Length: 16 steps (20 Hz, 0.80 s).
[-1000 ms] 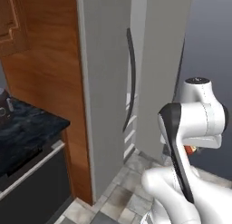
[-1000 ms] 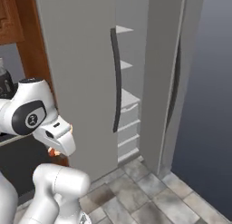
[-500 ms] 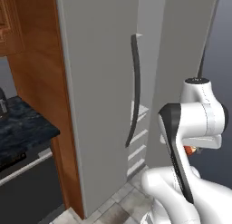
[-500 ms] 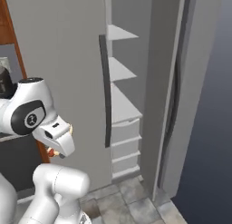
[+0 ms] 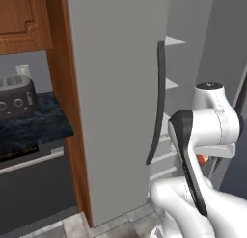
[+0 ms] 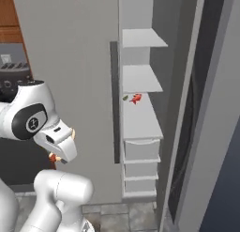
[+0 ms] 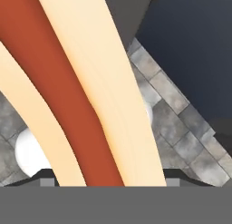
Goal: Store the hot dog in the freezer for long-term storage. Close the freezer door after placing the cooked food.
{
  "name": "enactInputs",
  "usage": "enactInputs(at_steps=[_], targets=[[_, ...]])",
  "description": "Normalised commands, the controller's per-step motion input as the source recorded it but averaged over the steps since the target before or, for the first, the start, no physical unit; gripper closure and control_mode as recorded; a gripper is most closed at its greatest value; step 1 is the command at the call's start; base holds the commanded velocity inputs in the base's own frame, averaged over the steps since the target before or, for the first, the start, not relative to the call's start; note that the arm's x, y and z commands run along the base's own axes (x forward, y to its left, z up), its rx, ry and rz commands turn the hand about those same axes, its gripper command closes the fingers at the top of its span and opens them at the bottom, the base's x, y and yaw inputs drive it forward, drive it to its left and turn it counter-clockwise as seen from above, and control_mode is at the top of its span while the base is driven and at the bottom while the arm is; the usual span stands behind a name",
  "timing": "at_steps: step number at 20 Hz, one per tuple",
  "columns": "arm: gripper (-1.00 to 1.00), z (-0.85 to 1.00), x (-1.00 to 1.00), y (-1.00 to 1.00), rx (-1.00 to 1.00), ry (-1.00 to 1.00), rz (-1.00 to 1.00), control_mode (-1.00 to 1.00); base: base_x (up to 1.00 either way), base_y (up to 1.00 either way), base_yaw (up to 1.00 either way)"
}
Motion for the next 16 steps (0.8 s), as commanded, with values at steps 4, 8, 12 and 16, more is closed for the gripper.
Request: enactInputs(at_steps=[4,8,12,16], targets=[[1.00,0.00,0.00,0.00,0.00,0.00,0.00,1.00,0.00,-0.71,0.40],[1.00,0.00,0.00,0.00,0.00,0.00,0.00,1.00,0.08,-0.62,0.12],[1.00,0.00,0.00,0.00,0.00,0.00,0.00,1.00,0.03,-0.30,-0.09],[1.00,0.00,0.00,0.00,0.00,0.00,0.00,1.00,0.00,-0.02,-0.23]])
